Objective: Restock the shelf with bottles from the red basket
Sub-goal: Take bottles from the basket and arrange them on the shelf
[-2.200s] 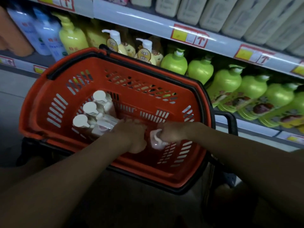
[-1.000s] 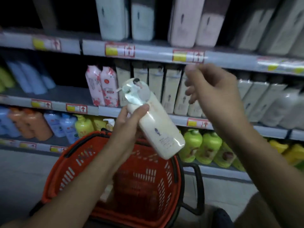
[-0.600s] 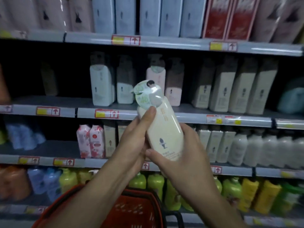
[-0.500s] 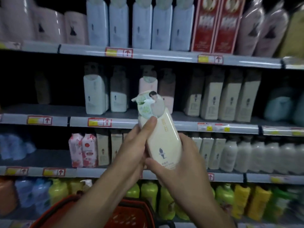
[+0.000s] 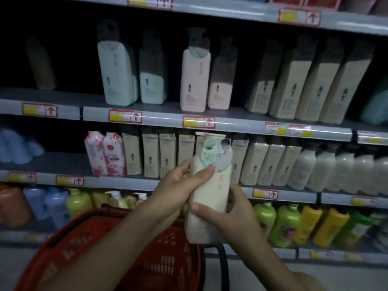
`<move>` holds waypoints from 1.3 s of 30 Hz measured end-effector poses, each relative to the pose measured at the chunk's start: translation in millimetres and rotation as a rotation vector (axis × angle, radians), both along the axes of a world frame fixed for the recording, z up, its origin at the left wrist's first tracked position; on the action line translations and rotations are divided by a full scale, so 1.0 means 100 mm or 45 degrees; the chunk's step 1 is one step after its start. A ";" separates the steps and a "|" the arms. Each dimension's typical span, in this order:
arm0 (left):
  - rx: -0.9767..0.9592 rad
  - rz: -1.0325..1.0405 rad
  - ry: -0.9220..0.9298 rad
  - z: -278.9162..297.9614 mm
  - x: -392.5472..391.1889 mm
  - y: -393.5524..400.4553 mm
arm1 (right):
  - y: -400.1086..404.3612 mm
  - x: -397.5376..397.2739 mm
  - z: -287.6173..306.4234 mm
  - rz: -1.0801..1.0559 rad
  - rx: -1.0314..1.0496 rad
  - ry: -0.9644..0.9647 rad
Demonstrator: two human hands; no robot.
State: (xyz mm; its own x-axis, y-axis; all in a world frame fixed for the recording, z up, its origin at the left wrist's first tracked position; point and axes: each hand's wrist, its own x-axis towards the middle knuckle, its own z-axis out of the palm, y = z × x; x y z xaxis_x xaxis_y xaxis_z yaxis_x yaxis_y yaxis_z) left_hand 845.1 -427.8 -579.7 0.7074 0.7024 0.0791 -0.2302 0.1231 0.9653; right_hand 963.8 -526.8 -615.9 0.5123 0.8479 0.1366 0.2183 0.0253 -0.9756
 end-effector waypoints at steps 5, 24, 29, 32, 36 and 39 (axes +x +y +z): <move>-0.005 0.078 0.162 -0.37 -0.36 0.23 | 0.30 -0.12 -0.41 0.089 -0.104 0.173; 0.579 0.608 0.238 0.41 -2.26 2.03 | 2.41 -1.67 0.42 0.371 0.289 0.231; 0.584 0.664 0.116 0.78 -2.54 2.41 | 2.84 -1.94 0.83 0.384 0.427 0.228; 0.594 0.688 0.059 0.96 -2.64 2.60 | 3.02 -2.07 1.00 0.354 0.444 0.183; 0.614 0.680 0.041 1.11 -2.84 2.84 | 3.24 -2.27 1.13 0.310 0.463 0.127; 0.636 0.670 0.049 1.18 -3.03 3.05 | 3.43 -2.47 1.20 0.296 0.473 0.099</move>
State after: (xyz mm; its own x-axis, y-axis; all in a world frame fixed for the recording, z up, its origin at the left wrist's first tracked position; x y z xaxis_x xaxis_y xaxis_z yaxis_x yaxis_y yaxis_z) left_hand 541.6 -123.1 -461.5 0.2944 0.8371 0.4611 -0.1019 -0.4522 0.8860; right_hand 717.1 -184.1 -495.5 0.3348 0.8423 0.4224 0.0920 0.4168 -0.9043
